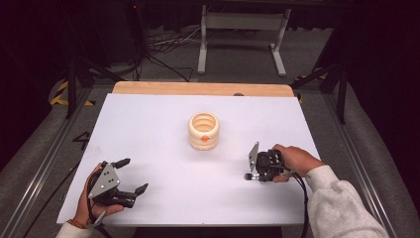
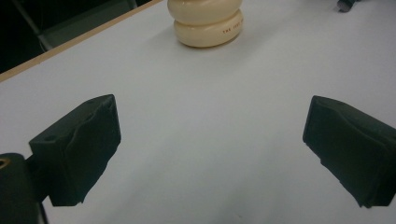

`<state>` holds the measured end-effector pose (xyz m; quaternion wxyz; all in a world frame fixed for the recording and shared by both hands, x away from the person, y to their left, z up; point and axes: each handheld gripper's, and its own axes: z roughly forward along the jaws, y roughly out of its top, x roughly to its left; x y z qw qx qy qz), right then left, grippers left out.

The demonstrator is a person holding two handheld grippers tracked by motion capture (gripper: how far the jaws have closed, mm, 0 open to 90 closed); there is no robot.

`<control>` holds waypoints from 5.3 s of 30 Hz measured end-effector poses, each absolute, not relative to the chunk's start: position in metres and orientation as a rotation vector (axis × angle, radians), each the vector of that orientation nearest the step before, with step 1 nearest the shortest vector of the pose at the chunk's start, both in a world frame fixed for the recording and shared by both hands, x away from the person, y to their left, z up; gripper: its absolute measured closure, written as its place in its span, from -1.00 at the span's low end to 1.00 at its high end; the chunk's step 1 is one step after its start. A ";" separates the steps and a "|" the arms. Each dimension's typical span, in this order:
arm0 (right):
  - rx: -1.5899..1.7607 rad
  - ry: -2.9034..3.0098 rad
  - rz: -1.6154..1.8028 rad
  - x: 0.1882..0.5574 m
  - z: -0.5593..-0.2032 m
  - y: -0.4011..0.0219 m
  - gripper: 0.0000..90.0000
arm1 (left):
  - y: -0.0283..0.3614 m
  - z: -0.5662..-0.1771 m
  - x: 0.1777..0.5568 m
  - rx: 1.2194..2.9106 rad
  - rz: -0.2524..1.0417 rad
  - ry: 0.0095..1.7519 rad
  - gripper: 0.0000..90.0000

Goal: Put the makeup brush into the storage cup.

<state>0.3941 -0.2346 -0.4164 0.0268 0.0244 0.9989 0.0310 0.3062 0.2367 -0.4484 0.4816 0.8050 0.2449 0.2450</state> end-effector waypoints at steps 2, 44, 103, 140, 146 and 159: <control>0.093 3.043 0.171 0.392 -0.414 -0.240 0.74 | 0.237 -0.448 0.306 1.962 0.598 0.602 -0.89; 0.606 2.123 1.472 0.371 -0.358 -0.255 0.75 | 0.254 -0.439 0.302 1.791 0.590 0.614 -0.91; 0.658 1.905 1.656 0.436 -0.335 -0.159 0.76 | 0.259 -0.446 0.304 1.775 0.558 0.637 -0.91; 0.773 1.909 1.642 0.464 -0.387 -0.133 0.76 | 0.258 -0.448 0.302 1.775 0.546 0.630 -0.91; 0.806 1.922 1.634 0.465 -0.397 -0.134 0.76 | 0.259 -0.447 0.301 1.782 0.546 0.632 -0.91; 0.798 1.938 1.610 0.465 -0.403 -0.131 0.76 | 0.257 -0.449 0.301 1.777 0.550 0.629 -0.91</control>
